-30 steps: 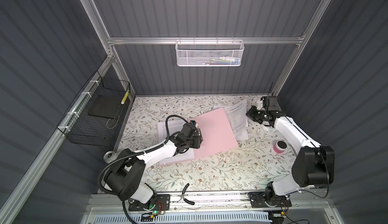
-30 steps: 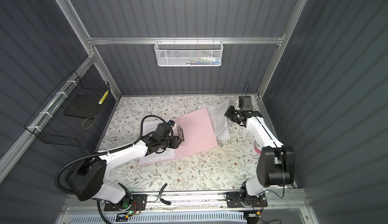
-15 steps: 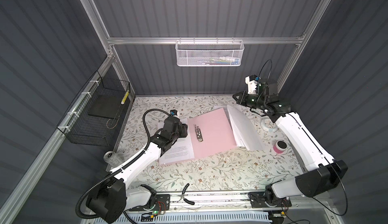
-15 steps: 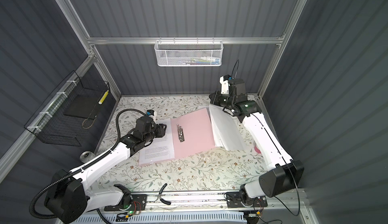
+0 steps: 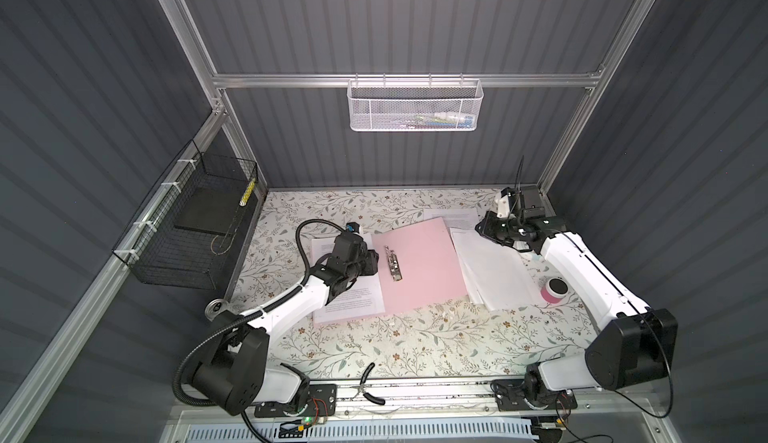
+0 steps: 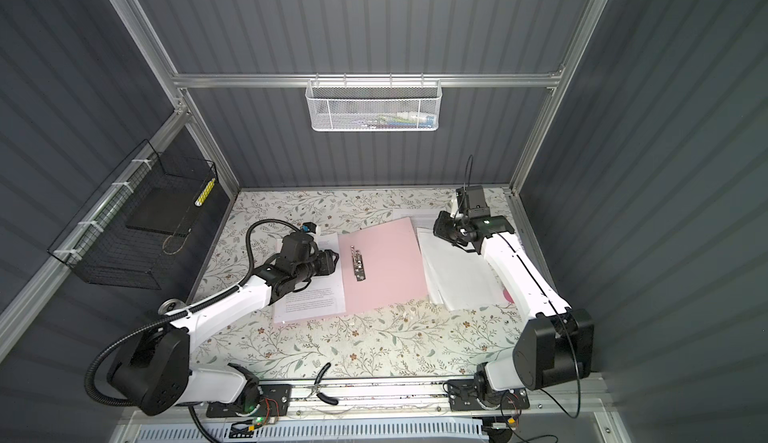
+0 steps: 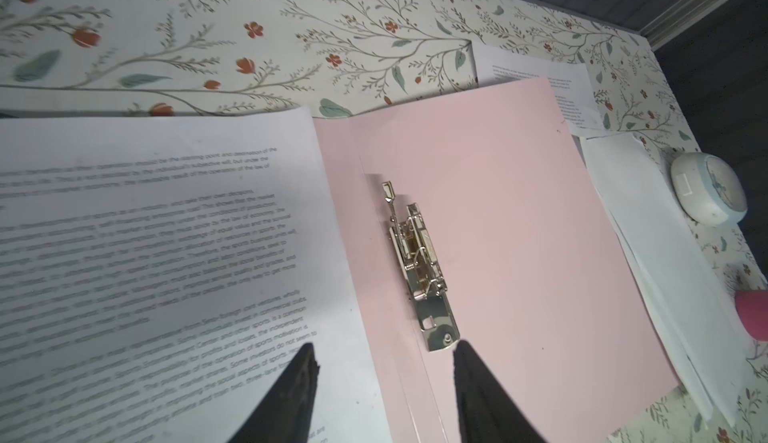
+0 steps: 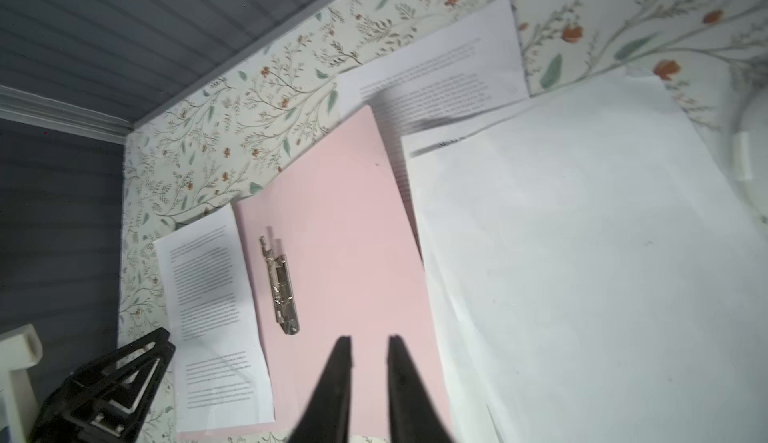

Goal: Put the files into the folder

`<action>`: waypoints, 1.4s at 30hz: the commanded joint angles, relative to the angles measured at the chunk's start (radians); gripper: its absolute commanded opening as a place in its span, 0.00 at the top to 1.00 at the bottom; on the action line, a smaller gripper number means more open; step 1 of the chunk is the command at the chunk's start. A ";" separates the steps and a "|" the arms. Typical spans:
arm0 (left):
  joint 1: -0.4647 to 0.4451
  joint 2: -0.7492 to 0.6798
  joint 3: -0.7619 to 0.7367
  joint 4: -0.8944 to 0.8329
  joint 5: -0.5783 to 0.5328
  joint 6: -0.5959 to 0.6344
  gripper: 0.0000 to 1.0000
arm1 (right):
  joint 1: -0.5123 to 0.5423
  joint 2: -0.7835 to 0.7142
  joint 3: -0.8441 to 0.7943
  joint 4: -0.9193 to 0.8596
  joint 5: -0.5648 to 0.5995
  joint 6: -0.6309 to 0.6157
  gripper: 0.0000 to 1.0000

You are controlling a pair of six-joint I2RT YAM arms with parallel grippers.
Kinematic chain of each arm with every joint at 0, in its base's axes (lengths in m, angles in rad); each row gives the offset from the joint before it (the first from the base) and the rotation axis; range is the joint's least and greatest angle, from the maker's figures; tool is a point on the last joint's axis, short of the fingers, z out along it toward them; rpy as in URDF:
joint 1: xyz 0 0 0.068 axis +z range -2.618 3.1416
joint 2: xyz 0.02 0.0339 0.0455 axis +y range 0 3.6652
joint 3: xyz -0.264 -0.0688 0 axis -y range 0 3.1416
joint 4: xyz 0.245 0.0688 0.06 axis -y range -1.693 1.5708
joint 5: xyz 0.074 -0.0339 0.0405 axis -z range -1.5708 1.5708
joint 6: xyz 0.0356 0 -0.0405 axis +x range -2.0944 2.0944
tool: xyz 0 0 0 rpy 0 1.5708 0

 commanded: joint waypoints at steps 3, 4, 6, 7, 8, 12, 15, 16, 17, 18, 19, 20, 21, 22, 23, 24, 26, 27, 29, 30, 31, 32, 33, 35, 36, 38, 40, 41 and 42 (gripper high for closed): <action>-0.047 0.082 0.073 0.122 0.149 -0.062 0.40 | 0.003 -0.078 -0.062 -0.005 0.049 -0.009 0.47; -0.067 0.107 0.089 0.137 0.167 -0.071 0.39 | 0.000 -0.092 -0.082 0.008 0.043 -0.004 0.47; -0.111 0.166 0.133 0.158 0.194 -0.086 0.38 | -0.012 -0.115 -0.114 0.025 0.024 0.019 0.46; -0.127 0.195 0.150 0.178 0.216 -0.104 0.37 | -0.024 -0.127 -0.131 0.038 0.001 0.032 0.46; -0.143 0.232 0.165 0.212 0.249 -0.124 0.37 | -0.040 -0.139 -0.153 0.056 -0.030 0.049 0.45; -0.199 0.365 0.245 0.273 0.318 -0.167 0.35 | -0.072 -0.175 -0.209 0.049 -0.061 0.068 0.44; -0.234 0.450 0.307 0.281 0.341 -0.172 0.34 | -0.092 -0.204 -0.270 0.053 -0.047 0.072 0.42; -0.241 0.475 0.327 0.282 0.344 -0.174 0.33 | -0.102 -0.213 -0.293 0.065 -0.052 0.078 0.41; -0.249 0.505 0.352 0.282 0.346 -0.176 0.33 | -0.119 -0.221 -0.321 0.082 -0.067 0.084 0.41; -0.254 0.535 0.374 0.286 0.378 -0.180 0.33 | -0.137 -0.226 -0.344 0.096 -0.087 0.091 0.41; -0.255 0.555 0.388 0.292 0.389 -0.186 0.33 | -0.149 -0.230 -0.359 0.107 -0.104 0.095 0.41; -0.257 0.579 0.403 0.306 0.401 -0.198 0.32 | -0.157 -0.235 -0.373 0.115 -0.112 0.097 0.41; -0.258 0.599 0.417 0.316 0.413 -0.209 0.32 | -0.163 -0.238 -0.382 0.117 -0.115 0.097 0.41; -0.259 0.613 0.429 0.322 0.423 -0.216 0.31 | -0.167 -0.239 -0.386 0.116 -0.116 0.095 0.41; -0.261 0.631 0.440 0.329 0.429 -0.223 0.31 | -0.171 -0.241 -0.393 0.120 -0.117 0.093 0.41; -0.263 0.646 0.452 0.330 0.434 -0.230 0.30 | -0.176 -0.241 -0.399 0.123 -0.118 0.093 0.41; -0.266 0.675 0.477 0.339 0.450 -0.244 0.30 | -0.185 -0.236 -0.411 0.132 -0.121 0.091 0.41; -0.268 0.690 0.489 0.343 0.456 -0.250 0.29 | -0.188 -0.230 -0.418 0.135 -0.119 0.091 0.41; -0.272 0.716 0.512 0.349 0.463 -0.259 0.29 | -0.192 -0.214 -0.430 0.144 -0.124 0.096 0.41; -0.274 0.732 0.523 0.356 0.468 -0.269 0.28 | -0.195 -0.208 -0.440 0.153 -0.127 0.101 0.41; -0.275 0.744 0.534 0.363 0.474 -0.277 0.27 | -0.197 -0.206 -0.450 0.165 -0.130 0.106 0.41; -0.275 0.757 0.543 0.373 0.479 -0.286 0.27 | -0.199 -0.205 -0.461 0.178 -0.134 0.111 0.41; -0.275 0.771 0.554 0.380 0.480 -0.291 0.27 | -0.202 -0.203 -0.468 0.187 -0.134 0.115 0.41; -0.280 0.792 0.576 0.379 0.484 -0.295 0.27 | -0.205 -0.201 -0.473 0.192 -0.167 0.120 0.41; -0.281 0.803 0.581 0.376 0.487 -0.297 0.27 | -0.206 -0.201 -0.477 0.196 -0.168 0.121 0.41; -0.286 0.823 0.634 0.356 0.484 -0.294 0.28 | -0.208 -0.200 -0.482 0.199 -0.163 0.123 0.41; -0.289 0.843 0.650 0.344 0.479 -0.294 0.28 | -0.210 -0.191 -0.488 0.199 -0.161 0.125 0.41; -0.288 0.853 0.656 0.344 0.478 -0.296 0.28 | -0.212 -0.184 -0.490 0.200 -0.161 0.126 0.41; -0.289 0.861 0.659 0.341 0.476 -0.296 0.28 | -0.212 -0.178 -0.494 0.225 -0.165 0.129 0.41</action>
